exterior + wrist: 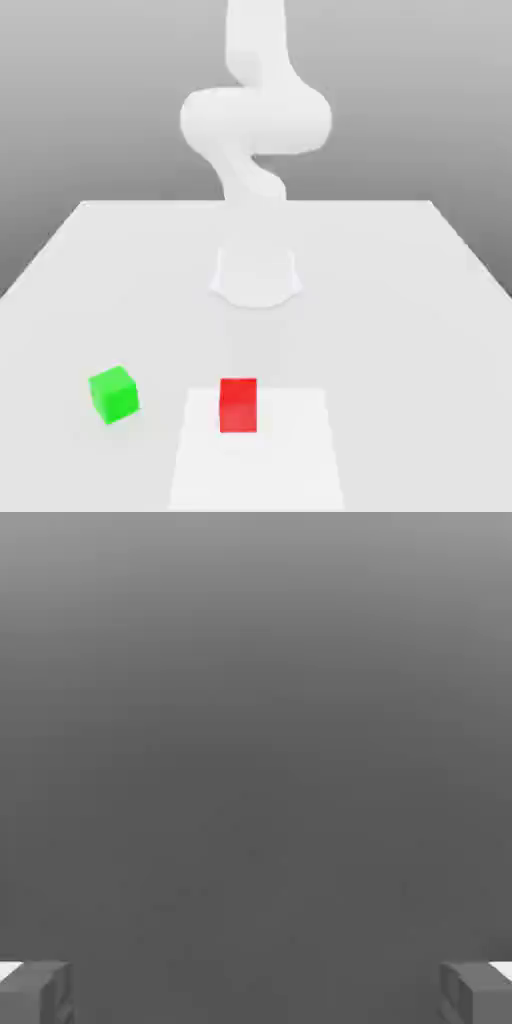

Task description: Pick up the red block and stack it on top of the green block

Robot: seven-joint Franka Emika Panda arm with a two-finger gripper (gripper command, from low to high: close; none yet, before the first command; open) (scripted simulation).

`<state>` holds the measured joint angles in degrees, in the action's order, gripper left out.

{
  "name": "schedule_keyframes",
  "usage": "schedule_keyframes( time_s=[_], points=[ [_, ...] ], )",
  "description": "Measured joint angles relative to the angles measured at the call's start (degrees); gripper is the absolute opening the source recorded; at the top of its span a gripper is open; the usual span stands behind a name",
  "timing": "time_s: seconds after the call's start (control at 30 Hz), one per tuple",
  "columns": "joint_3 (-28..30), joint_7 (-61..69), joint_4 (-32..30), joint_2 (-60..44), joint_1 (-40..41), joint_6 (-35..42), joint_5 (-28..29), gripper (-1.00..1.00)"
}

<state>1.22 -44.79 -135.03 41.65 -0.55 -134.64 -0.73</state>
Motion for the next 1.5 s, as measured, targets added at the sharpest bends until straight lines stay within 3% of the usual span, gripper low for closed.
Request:
schedule_keyframes(
  time_s=[0.37, 0.57, 0.8, 0.83, 1.07, 1.33, 1.5],
  points=[
    [3.45, 4.55, -16.22, -22.36, -1.80, -14.72, -2.54, 0.00],
    [3.72, 4.35, -26.06, -36.45, -1.00, -24.13, 0.04, 0.00],
    [1.87, 6.27, -26.24, -51.05, 0.46, -36.14, -2.01, 0.00],
    [1.13, 6.60, -25.99, -53.11, 1.07, -37.89, -2.53, -1.00],
    [0.86, 6.49, -25.93, -53.62, 1.36, -38.31, -2.42, -1.00],
    [2.84, 3.60, -27.69, -39.86, 1.55, -26.37, 1.31, -1.00],
    [7.04, 1.15, -26.43, -36.88, 8.94, -22.43, 2.90, -1.00]
  ],
)
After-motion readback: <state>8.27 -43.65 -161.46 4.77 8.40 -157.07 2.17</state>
